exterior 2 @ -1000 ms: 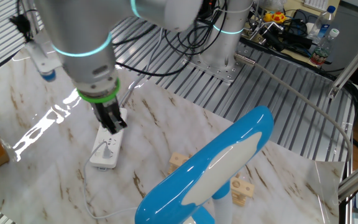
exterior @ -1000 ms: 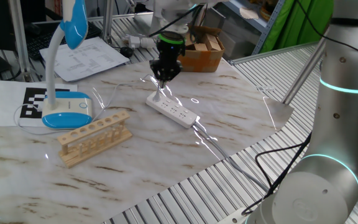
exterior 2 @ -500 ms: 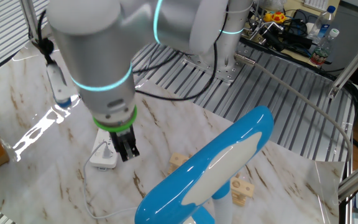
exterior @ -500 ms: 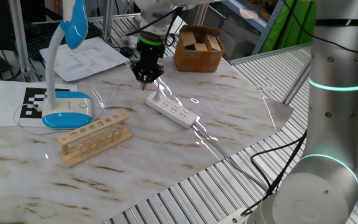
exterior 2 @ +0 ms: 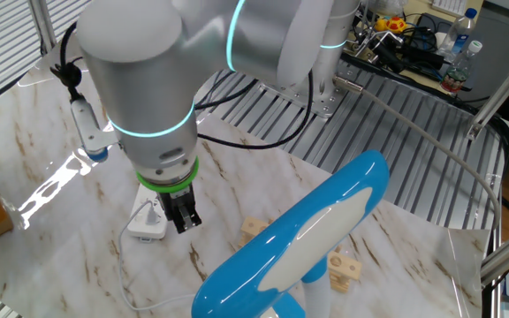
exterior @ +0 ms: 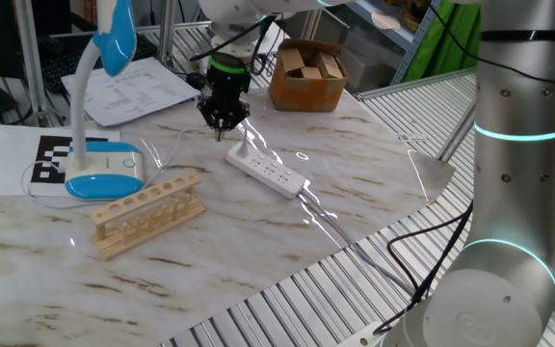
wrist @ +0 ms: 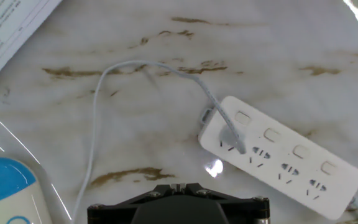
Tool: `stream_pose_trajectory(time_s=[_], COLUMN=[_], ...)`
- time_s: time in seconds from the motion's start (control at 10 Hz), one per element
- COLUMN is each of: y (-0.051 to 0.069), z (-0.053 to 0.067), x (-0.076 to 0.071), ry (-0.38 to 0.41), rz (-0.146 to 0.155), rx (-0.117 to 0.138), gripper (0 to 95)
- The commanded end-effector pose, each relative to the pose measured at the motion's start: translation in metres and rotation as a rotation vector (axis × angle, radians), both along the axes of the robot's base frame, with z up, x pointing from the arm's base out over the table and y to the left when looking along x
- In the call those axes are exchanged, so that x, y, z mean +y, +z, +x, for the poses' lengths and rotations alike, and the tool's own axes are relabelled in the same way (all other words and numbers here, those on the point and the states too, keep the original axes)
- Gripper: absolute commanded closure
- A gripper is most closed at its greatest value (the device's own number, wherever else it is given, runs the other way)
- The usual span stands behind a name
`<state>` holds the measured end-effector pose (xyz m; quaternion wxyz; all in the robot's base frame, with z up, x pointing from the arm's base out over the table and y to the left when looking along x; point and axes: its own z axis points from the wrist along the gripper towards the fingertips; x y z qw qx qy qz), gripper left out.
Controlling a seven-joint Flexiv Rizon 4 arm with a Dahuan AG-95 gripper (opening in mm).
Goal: Plug in the power cord of the desk lamp, turn on the socket, and light up the desk lamp
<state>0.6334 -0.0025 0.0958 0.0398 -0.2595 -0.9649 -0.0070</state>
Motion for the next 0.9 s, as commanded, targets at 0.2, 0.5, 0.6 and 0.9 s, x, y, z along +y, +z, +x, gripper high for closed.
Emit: stream_pose_trajectory(time_s=[0.2,0.5,0.6,0.9], y=[0.001,0.001,0.000,0.003], z=[-0.001,-0.001,0.000,0.008], x=[0.001,0.001,0.013,0.046], ry=[0.031,-0.041,-0.072,-0.139], rz=[0.060,0.132,0.128,0.127], rx=[0.016,0.001,0.000,0.008], gripper=[95.0,95.0,95.0,95.0])
